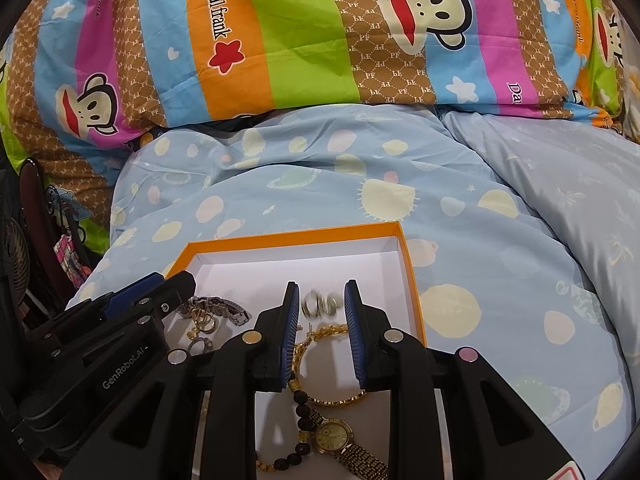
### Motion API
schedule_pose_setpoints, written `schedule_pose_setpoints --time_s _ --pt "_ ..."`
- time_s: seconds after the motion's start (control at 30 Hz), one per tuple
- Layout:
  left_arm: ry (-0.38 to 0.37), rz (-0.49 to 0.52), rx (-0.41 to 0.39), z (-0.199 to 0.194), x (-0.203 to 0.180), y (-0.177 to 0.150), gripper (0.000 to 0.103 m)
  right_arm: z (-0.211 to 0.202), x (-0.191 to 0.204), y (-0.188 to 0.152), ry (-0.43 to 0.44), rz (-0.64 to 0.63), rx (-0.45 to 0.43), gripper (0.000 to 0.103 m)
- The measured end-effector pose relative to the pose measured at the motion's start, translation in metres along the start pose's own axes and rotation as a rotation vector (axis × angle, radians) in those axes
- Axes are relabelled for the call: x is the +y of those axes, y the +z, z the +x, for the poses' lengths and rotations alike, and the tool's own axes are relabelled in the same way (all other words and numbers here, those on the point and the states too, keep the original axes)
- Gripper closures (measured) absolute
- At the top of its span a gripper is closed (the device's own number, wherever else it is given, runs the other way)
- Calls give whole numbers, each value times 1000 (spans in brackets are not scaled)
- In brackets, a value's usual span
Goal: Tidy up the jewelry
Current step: 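Open both grippers to release the earrings and lift away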
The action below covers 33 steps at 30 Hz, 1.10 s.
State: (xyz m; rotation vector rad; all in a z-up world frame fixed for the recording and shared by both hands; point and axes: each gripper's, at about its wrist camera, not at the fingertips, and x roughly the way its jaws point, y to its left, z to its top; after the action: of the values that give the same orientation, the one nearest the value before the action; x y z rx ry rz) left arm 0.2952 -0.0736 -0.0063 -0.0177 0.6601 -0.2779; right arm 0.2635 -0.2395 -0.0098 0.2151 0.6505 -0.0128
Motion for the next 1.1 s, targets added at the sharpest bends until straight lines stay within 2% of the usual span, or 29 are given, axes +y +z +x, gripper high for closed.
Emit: schedule_pose_setpoints --time_s 0.7,0.87,0.93,1.0,1.1 --pt "0 -7 3 0 4 -2 70 -7 -3 -1 0 8 -11 80" --pt "-12 2 -23 -16 6 -11 70 -24 -5 -9 -13 14 -30 80" --pt "-13 -2 -34 -24 8 -15 69 -35 -6 -16 -19 19 -40 74" --pt "-10 -9 -48 -33 10 -21 70 -46 -10 -23 -19 35 -48 73" --pt "3 -2 -64 -49 10 -30 69 -57 -13 -35 -22 37 -26 73"
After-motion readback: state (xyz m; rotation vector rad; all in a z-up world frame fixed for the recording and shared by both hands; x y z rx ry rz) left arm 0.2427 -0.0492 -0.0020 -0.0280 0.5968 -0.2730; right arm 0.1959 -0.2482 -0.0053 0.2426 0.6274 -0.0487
